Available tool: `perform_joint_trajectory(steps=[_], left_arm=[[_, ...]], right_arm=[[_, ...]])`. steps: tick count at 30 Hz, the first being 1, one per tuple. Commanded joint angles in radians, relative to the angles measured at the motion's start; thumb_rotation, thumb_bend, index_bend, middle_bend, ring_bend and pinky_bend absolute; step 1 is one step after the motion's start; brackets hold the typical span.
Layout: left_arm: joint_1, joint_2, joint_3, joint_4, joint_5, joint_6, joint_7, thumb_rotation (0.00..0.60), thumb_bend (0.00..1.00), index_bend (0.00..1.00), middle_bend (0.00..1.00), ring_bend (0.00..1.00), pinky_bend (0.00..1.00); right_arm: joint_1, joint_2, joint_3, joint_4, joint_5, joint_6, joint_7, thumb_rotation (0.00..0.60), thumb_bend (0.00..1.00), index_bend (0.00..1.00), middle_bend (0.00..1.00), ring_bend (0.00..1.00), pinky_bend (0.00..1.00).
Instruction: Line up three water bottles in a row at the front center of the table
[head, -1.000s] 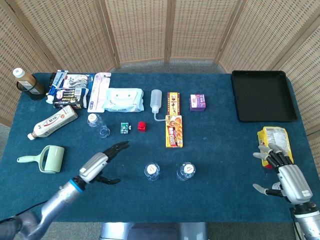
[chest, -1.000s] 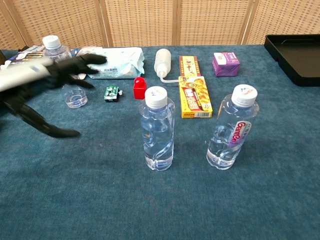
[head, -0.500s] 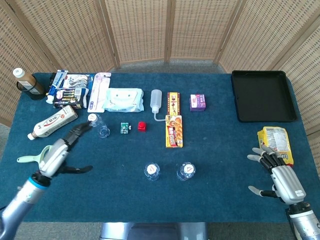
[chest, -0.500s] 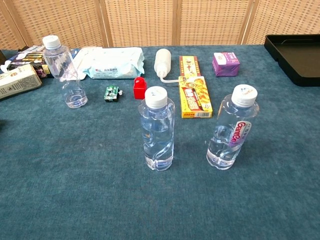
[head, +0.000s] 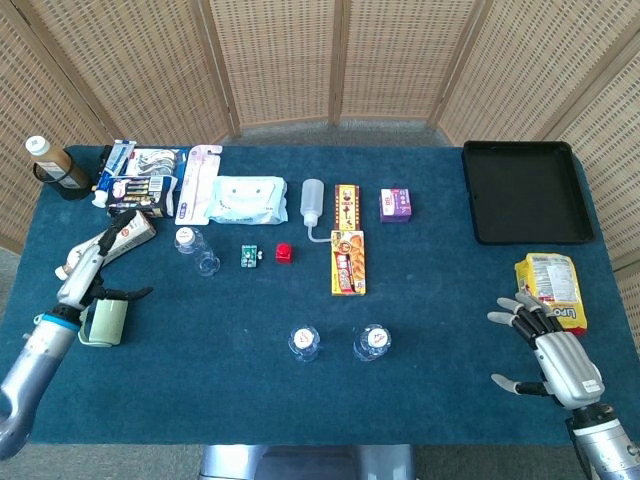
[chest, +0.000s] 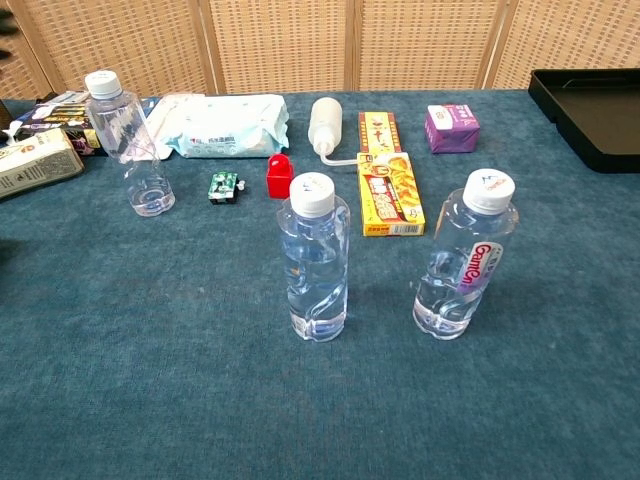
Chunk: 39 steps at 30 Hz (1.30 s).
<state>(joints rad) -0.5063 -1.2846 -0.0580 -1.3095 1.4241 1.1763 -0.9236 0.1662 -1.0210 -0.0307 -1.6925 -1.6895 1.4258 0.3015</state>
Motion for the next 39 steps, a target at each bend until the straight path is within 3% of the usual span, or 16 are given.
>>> perform_joint_trajectory(steps=[1,6,18,23,26,28,32,39], left_arm=[[-0.03,-0.084,-0.031,0.105,-0.037,-0.064,-0.059,0.6,0.11,0.0,0.0,0.0,0.0],[-0.045,-0.134,-0.058,0.176,-0.047,-0.098,-0.117,0.6,0.11,0.0,0.0,0.0,0.0],[-0.121,-0.226,-0.087,0.245,-0.051,-0.221,-0.096,0.6,0.11,0.0,0.0,0.0,0.0],[-0.141,-0.259,-0.113,0.251,-0.08,-0.254,-0.066,0.6,0.19,0.0,0.0,0.0,0.01],[-0.144,-0.279,-0.133,0.26,-0.107,-0.255,-0.034,0.6,0.28,0.0,0.03,0.02,0.11],[-0.145,-0.291,-0.145,0.266,-0.129,-0.261,0.002,0.6,0.32,0.08,0.15,0.06,0.18],[-0.143,-0.316,-0.173,0.266,-0.185,-0.264,0.08,0.6,0.44,0.36,0.38,0.2,0.3],[-0.136,-0.32,-0.193,0.229,-0.199,-0.257,0.127,0.6,0.49,0.45,0.44,0.29,0.36]], right_arm=[[0.002,0.0,0.0,0.0,0.006,-0.005,0.001,0.6,0.0,0.24,0.14,0.05,0.0],[0.003,0.0,0.0,0.008,0.017,-0.011,0.01,0.6,0.0,0.24,0.14,0.05,0.0],[0.005,0.003,0.001,0.016,0.02,-0.012,0.026,0.6,0.0,0.25,0.14,0.05,0.0],[0.004,0.005,0.001,0.018,0.021,-0.007,0.033,0.6,0.0,0.25,0.14,0.05,0.0],[0.005,0.006,0.001,0.021,0.021,-0.008,0.039,0.6,0.0,0.25,0.14,0.05,0.0],[0.005,0.006,0.001,0.023,0.023,-0.008,0.044,0.6,0.0,0.25,0.14,0.05,0.0],[0.006,0.008,0.002,0.026,0.022,-0.006,0.056,0.6,0.0,0.25,0.14,0.05,0.0],[0.004,0.012,0.0,0.027,0.019,0.0,0.064,0.6,0.0,0.25,0.14,0.05,0.0]])
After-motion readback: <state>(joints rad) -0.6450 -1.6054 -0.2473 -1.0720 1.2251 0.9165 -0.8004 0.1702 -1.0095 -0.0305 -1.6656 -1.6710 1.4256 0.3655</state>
